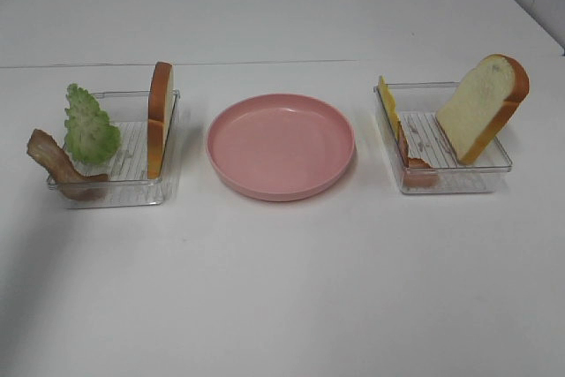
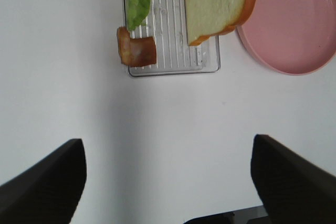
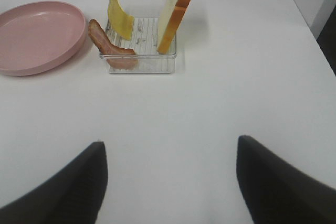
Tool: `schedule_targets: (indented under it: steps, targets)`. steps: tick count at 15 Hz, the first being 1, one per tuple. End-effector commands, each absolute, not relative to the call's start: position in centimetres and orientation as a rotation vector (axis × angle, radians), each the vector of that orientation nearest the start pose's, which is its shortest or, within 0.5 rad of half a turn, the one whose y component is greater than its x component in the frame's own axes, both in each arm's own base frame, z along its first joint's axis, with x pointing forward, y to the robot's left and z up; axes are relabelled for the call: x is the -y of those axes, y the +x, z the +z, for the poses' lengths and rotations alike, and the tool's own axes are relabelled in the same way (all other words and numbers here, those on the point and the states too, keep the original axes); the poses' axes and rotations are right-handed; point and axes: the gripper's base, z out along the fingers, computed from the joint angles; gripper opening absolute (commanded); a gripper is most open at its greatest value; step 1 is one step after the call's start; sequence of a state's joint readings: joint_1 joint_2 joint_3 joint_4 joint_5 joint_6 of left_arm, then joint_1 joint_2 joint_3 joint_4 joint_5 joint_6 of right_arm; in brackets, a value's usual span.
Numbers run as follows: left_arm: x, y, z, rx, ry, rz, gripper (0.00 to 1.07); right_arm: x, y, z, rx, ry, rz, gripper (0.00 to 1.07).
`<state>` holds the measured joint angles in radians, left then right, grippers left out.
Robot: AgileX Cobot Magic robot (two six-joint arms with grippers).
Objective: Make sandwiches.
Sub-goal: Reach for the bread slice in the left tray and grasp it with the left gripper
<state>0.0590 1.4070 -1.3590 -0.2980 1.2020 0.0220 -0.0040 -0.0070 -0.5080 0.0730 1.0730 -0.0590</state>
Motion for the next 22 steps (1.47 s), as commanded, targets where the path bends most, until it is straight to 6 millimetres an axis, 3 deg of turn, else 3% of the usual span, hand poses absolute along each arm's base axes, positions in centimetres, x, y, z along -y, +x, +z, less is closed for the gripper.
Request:
schedule_targets:
  steps: [1,2,4,6,9,12,17,22]
  targets:
    - [0.8,29.6,36.3,-2.755,-0.100,-0.395,0.80,-0.6,-0.7,27.9,-2.023,-0.059,0.033,0.67]
    - [1.3,31.3,37.0,-2.730,-0.059,-0.374,0.80,-0.6,-0.7,27.9,-2.023,-0.059,0.033,0.67]
    - [2.5,32.6,37.3,-2.697,-0.012,-0.372,0.80,-0.6,-0.7,27.9,-2.023,-0.059,0.033,0.67]
    - [4.5,34.3,36.4,-2.681,0.070,-0.346,0.76,-0.6,-0.7,27.9,-2.023,-0.059,0.033,0.67]
    - [8.5,36.9,32.8,-2.767,0.132,-0.353,0.76,-0.6,-0.7,27.9,-2.023,-0.059,0.033,0.67]
    - [11.6,38.9,29.6,-2.840,0.134,-0.227,0.76,-0.6,-0.7,27.9,-2.023,-0.059,0.033,0.67]
    - [15.7,41.0,26.3,-2.861,0.156,-0.078,0.76,-0.6,-0.7,27.9,-2.023,-0.059,0.033,0.67]
    - [16.9,42.6,24.0,-2.840,0.158,-0.013,0.76,-0.6,-0.7,27.9,-2.023,-0.059,0.033,0.67]
